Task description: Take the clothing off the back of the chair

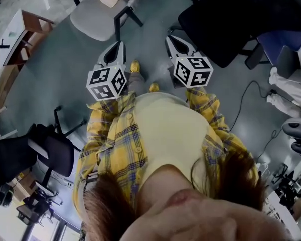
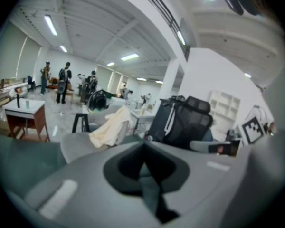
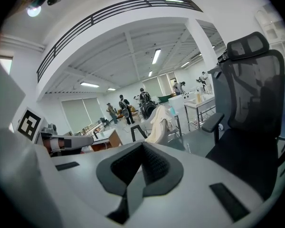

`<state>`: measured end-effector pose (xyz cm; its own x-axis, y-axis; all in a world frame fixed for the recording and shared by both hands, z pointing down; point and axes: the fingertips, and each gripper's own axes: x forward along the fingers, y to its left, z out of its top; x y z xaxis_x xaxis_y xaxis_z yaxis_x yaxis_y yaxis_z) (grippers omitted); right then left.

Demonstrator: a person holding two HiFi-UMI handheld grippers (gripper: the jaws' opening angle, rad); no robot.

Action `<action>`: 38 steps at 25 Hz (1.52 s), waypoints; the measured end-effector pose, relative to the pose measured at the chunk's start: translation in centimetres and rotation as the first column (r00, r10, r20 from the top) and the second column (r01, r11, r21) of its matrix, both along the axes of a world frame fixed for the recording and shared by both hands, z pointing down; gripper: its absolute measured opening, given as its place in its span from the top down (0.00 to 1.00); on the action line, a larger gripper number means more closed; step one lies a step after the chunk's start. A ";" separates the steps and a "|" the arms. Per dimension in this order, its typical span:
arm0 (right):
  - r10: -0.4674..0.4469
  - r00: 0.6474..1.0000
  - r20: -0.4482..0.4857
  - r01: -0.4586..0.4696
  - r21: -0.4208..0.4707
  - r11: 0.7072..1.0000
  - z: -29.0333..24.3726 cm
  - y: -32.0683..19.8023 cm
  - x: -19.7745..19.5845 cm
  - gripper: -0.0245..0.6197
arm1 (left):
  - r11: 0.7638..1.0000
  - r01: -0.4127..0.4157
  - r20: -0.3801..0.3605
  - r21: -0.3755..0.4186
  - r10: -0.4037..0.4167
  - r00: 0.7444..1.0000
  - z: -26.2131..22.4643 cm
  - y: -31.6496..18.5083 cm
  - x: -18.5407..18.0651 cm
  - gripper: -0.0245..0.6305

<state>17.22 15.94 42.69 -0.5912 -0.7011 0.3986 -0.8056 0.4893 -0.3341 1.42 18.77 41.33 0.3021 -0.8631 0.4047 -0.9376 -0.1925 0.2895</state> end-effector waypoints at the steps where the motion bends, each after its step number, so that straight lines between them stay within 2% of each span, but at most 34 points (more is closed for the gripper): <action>1: 0.002 1.000 -0.004 -0.002 0.000 1.000 0.1 -0.6 -0.3 0.94 | 1.000 0.000 -0.004 -0.001 0.000 1.000 0.2 -0.6 -0.3 0.96; 16: 0.011 0.999 -0.043 -0.012 -0.015 1.000 0.3 -9.3 -5.6 0.94 | 0.999 -0.043 -0.013 -0.008 0.043 0.999 0.6 -9.9 -5.1 0.96; 30: -0.015 0.997 -0.070 0.013 -0.034 0.999 1.4 -14.5 -12.1 0.94 | 0.998 -0.048 -0.014 -0.037 0.047 0.999 1.9 -13.9 -11.2 0.95; 38: -0.041 0.994 -0.102 0.036 -0.053 0.998 2.6 -17.0 -13.9 0.94 | 0.999 -0.022 -0.009 -0.043 0.022 1.000 2.9 -15.4 -13.5 0.95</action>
<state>3.36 -1.11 45.34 -0.5713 -0.6562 0.4930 -0.8179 0.5049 -0.2758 -12.11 3.35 44.24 0.3244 -0.8378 0.4391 -0.9309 -0.2003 0.3055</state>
